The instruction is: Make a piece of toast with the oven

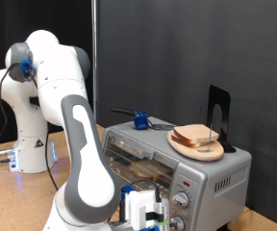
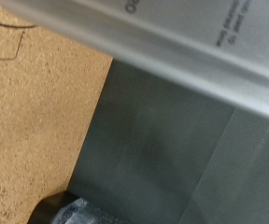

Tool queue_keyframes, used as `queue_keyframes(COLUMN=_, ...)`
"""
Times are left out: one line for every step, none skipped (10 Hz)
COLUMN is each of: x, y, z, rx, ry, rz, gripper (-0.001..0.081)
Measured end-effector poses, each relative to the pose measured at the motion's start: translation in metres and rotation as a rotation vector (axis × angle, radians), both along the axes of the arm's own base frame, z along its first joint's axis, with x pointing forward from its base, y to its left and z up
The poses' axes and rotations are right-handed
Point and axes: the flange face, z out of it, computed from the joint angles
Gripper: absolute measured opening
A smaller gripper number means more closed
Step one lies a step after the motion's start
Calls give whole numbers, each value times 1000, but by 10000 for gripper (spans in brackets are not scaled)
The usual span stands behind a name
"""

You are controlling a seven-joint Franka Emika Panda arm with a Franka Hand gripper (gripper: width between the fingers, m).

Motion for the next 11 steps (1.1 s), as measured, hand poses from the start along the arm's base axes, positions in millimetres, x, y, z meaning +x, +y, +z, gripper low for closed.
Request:
queue_keyframes(x=-1, y=2, z=-1, rx=-3, ry=18, rz=11, gripper=468)
queue_keyframes(x=-1, y=6, z=-1, rx=-6, ry=40, rz=23, gripper=644)
queue_keyframes(x=-1, y=12, z=-1, rx=-7, ry=59, rz=34, gripper=644)
queue_keyframes(x=0, y=16, z=0, rx=-9, ry=65, rz=38, gripper=767)
queue_keyframes(x=2, y=16, z=2, rx=-9, ry=62, rz=39, gripper=767)
queue_keyframes(x=2, y=16, z=2, rx=-10, ry=62, rz=39, gripper=803)
queue_keyframes(x=2, y=16, z=2, rx=-11, ry=62, rz=38, gripper=803)
queue_keyframes(x=2, y=16, z=2, rx=-11, ry=62, rz=38, gripper=808)
queue_keyframes(x=2, y=16, z=2, rx=-11, ry=62, rz=38, gripper=808)
queue_keyframes(x=2, y=16, z=3, rx=-11, ry=60, rz=38, gripper=808)
queue_keyframes(x=4, y=17, z=6, rx=-9, ry=59, rz=38, gripper=808)
